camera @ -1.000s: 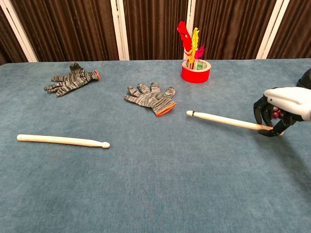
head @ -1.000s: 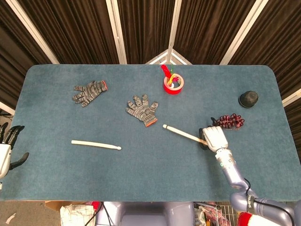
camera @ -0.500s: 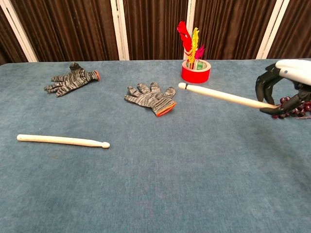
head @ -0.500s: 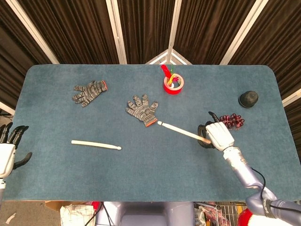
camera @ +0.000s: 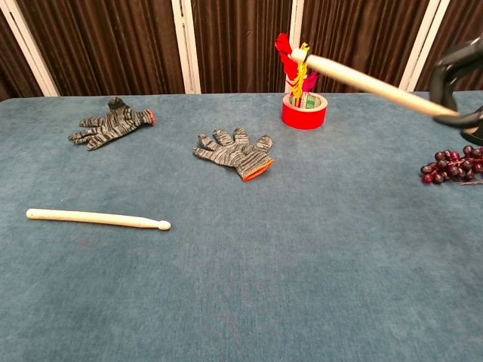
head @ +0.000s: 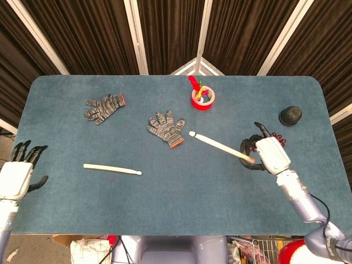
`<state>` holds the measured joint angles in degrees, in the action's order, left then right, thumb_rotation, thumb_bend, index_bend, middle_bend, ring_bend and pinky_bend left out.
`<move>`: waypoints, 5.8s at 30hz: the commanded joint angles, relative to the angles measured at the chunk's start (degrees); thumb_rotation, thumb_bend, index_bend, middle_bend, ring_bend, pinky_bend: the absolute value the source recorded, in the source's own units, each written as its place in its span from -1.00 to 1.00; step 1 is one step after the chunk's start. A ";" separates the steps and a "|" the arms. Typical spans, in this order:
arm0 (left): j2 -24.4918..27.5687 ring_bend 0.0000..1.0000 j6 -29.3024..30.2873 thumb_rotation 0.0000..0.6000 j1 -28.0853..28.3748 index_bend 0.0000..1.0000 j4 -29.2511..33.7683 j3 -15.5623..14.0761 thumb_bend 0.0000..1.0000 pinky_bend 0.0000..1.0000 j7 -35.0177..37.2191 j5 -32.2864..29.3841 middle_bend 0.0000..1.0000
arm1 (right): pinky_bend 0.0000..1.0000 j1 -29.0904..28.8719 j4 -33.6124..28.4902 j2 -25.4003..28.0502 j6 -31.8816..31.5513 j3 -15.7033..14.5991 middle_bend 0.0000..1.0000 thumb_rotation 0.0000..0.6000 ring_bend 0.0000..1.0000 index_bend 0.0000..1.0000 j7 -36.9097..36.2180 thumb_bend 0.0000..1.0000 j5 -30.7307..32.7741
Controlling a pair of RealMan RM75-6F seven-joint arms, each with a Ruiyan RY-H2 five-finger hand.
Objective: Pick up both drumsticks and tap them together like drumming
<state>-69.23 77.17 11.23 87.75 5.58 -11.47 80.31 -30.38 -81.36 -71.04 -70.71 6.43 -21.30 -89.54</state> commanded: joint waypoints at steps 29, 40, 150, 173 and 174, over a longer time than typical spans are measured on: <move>-11.31 -1.00 -19.74 1.00 15.64 -0.46 -9.49 0.74 -0.30 -1.00 -14.65 -9.44 -0.38 | -0.95 0.53 -2.57 3.21 -2.04 1.02 0.32 1.00 -0.10 0.57 -4.69 -0.06 -0.74; -15.01 -1.00 -19.09 1.00 16.59 -0.23 -13.49 -1.34 -0.20 -1.00 -13.38 -6.82 -0.27 | -0.95 0.64 -2.29 2.96 -1.53 1.10 0.32 1.00 -0.10 0.57 -4.41 -0.06 0.18; -21.45 -0.75 -15.61 1.00 16.01 0.15 -20.72 -3.50 -0.01 -1.00 -12.10 -3.83 0.09 | -0.95 0.07 2.95 -1.21 1.33 1.30 0.33 1.00 -0.09 0.59 -2.62 -0.06 2.50; -23.56 -0.71 -11.90 1.00 15.49 0.18 -24.70 -3.11 0.02 -1.00 -10.53 -1.49 0.13 | -0.95 0.14 3.19 -1.28 1.03 1.37 0.33 1.00 -0.08 0.60 -2.61 -0.06 2.49; -23.66 -0.71 -11.64 1.00 15.48 0.18 -24.99 -3.14 0.02 -1.00 -10.09 -1.17 0.13 | -0.95 0.16 3.23 -1.33 0.97 1.39 0.33 1.00 -0.08 0.60 -2.62 -0.06 2.51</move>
<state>-92.75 65.26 26.72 63.04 2.47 -21.90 78.84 -30.23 -78.14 -72.35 -69.70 7.81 -23.92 -87.03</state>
